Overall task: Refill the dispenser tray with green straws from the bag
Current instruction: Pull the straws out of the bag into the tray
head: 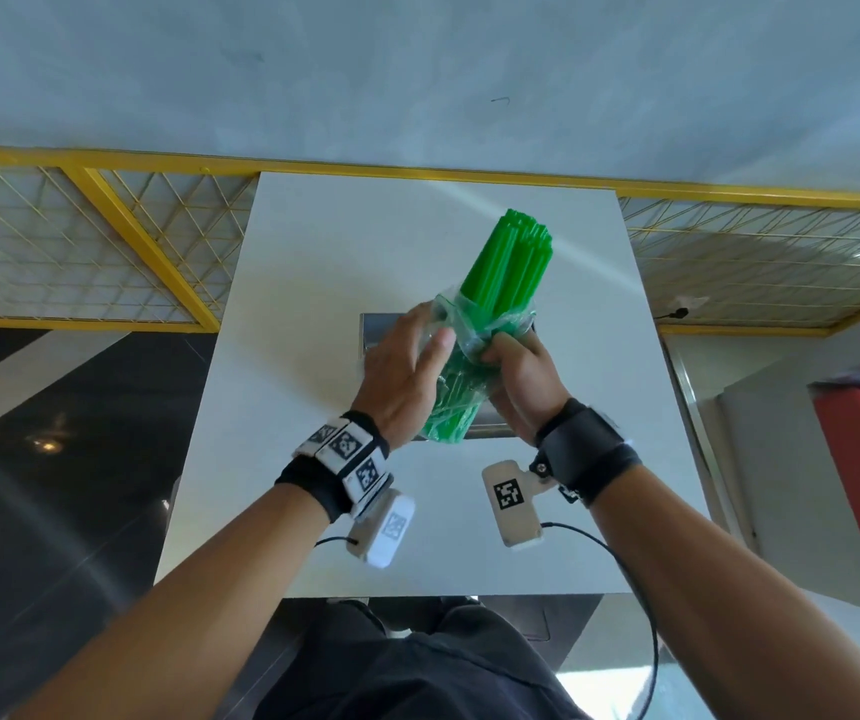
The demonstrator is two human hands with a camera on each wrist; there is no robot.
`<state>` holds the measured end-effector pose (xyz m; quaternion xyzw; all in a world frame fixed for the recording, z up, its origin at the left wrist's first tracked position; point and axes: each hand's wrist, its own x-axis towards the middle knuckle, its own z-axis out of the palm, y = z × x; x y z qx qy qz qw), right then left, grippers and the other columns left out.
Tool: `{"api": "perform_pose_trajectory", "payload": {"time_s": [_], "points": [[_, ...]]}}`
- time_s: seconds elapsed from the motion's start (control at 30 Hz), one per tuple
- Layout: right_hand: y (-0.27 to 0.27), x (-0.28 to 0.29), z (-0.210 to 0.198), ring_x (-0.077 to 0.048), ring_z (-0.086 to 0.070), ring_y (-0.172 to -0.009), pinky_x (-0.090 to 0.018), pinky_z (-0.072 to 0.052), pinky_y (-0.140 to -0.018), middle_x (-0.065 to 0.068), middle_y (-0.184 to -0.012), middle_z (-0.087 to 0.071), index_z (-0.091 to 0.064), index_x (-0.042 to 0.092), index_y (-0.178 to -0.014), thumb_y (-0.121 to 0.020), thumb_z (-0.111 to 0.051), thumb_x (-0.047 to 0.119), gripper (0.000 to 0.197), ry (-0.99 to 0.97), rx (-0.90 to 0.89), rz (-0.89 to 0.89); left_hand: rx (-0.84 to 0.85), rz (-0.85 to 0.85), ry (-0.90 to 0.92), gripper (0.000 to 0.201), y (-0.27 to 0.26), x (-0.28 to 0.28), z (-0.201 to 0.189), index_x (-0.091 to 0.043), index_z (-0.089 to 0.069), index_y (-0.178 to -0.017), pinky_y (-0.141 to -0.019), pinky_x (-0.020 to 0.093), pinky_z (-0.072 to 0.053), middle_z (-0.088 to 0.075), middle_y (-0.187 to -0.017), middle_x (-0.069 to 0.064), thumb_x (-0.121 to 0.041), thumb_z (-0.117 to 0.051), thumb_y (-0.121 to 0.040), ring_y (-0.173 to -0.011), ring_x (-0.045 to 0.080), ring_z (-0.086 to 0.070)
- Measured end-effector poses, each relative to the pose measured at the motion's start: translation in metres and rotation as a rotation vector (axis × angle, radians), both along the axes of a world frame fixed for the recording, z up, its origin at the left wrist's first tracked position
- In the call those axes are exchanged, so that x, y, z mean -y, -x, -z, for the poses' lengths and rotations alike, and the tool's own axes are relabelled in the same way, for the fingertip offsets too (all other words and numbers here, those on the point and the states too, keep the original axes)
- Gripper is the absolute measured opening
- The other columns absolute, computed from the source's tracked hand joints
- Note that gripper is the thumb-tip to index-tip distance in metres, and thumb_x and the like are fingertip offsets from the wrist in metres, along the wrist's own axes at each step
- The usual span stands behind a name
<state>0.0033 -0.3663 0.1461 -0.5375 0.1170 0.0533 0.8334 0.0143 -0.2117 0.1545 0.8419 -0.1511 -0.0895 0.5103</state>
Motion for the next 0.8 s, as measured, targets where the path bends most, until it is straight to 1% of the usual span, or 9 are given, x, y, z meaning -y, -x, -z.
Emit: {"api": "perform_pose_trajectory", "payload": {"time_s": [0.07, 0.17, 0.27, 0.33, 0.43, 0.53, 0.6, 0.67, 0.8], "points": [[0.003, -0.002, 0.0, -0.038, -0.062, -0.1, -0.052, -0.056, -0.087, -0.025, -0.109, -0.061, -0.053, -0.012, -0.122, -0.078, -0.03, -0.012, 0.05, -0.087, -0.041, 0.024, 0.105, 0.084, -0.101, 0.053, 0.005, -0.007, 0.003, -0.034, -0.044, -0.141, -0.104, 0.054, -0.045, -0.055, -0.14, -0.001, -0.059, -0.03, -0.096, -0.124, 0.02, -0.057], [0.002, -0.01, 0.005, -0.037, -0.061, -0.096, -0.045, -0.057, -0.081, -0.025, -0.104, -0.06, -0.058, -0.004, -0.114, -0.08, -0.032, -0.009, 0.043, -0.246, -0.14, 0.087, 0.185, 0.136, -0.249, 0.052, -0.005, -0.012, 0.006, -0.03, -0.04, -0.144, -0.101, 0.051, -0.051, -0.037, -0.154, 0.003, -0.05, -0.037, -0.096, -0.117, 0.028, -0.062], [0.002, -0.022, 0.014, -0.036, -0.059, -0.093, -0.048, -0.049, -0.087, -0.026, -0.115, -0.052, -0.055, 0.0, -0.12, -0.079, -0.037, 0.001, 0.044, -0.387, -0.249, 0.152, 0.146, 0.165, -0.371, 0.04, -0.021, -0.014, -0.001, -0.02, -0.047, -0.138, -0.086, 0.042, -0.056, -0.026, -0.147, 0.003, -0.035, -0.04, -0.101, -0.077, 0.02, -0.061], [0.003, -0.03, 0.02, -0.034, -0.06, -0.089, -0.049, -0.048, -0.09, -0.026, -0.114, -0.054, -0.053, 0.0, -0.123, -0.083, -0.036, 0.005, 0.044, -0.496, -0.304, 0.156, 0.11, 0.212, -0.481, 0.04, -0.034, -0.014, -0.008, -0.013, -0.046, -0.139, -0.079, 0.044, -0.054, -0.031, -0.139, 0.007, -0.03, -0.038, -0.104, -0.068, 0.02, -0.056], [0.008, -0.039, 0.023, -0.035, -0.061, -0.1, -0.05, -0.046, -0.098, -0.025, -0.111, -0.064, -0.061, -0.001, -0.121, -0.089, -0.028, 0.011, 0.047, -0.66, -0.327, 0.057, 0.067, 0.319, -0.612, 0.045, -0.053, -0.017, -0.02, -0.019, -0.032, -0.147, -0.079, 0.047, -0.053, -0.038, -0.143, 0.009, -0.032, -0.034, -0.104, -0.083, 0.031, -0.063], [0.011, -0.046, 0.018, -0.04, -0.058, -0.115, -0.055, -0.041, -0.108, -0.027, -0.121, -0.065, -0.072, -0.002, -0.112, -0.091, -0.028, 0.014, 0.051, -0.755, -0.357, 0.019, 0.042, 0.418, -0.668, 0.046, -0.068, -0.017, -0.033, -0.03, -0.023, -0.146, -0.091, 0.05, -0.051, -0.041, -0.149, 0.01, -0.031, -0.034, -0.102, -0.109, 0.035, -0.063], [0.009, -0.047, 0.014, -0.042, -0.054, -0.122, -0.056, -0.039, -0.112, -0.029, -0.132, -0.058, -0.064, -0.004, -0.123, -0.086, -0.033, 0.014, 0.051, -0.773, -0.396, 0.034, -0.016, 0.469, -0.686, 0.048, -0.079, -0.012, -0.039, -0.027, -0.025, -0.149, -0.102, 0.046, -0.046, -0.039, -0.155, 0.012, -0.029, -0.035, -0.103, -0.126, 0.033, -0.056], [0.007, -0.044, 0.014, -0.042, -0.05, -0.131, -0.054, -0.037, -0.115, -0.029, -0.141, -0.053, -0.054, -0.006, -0.134, -0.084, -0.035, 0.014, 0.058, -0.796, -0.434, 0.048, -0.082, 0.506, -0.706, 0.049, -0.087, -0.005, -0.04, -0.025, -0.031, -0.152, -0.106, 0.042, -0.042, -0.04, -0.159, 0.012, -0.027, -0.036, -0.104, -0.133, 0.031, -0.051], [-0.003, -0.037, 0.016, -0.041, -0.045, -0.141, -0.054, -0.04, -0.114, -0.029, -0.147, -0.049, -0.054, -0.006, -0.135, -0.092, -0.028, 0.012, 0.054, -0.735, -0.518, 0.076, -0.165, 0.522, -0.751, 0.048, -0.107, 0.009, -0.034, -0.023, -0.045, -0.15, -0.098, 0.031, -0.041, -0.045, -0.157, 0.011, -0.029, -0.039, -0.103, -0.134, 0.03, -0.052]]}}
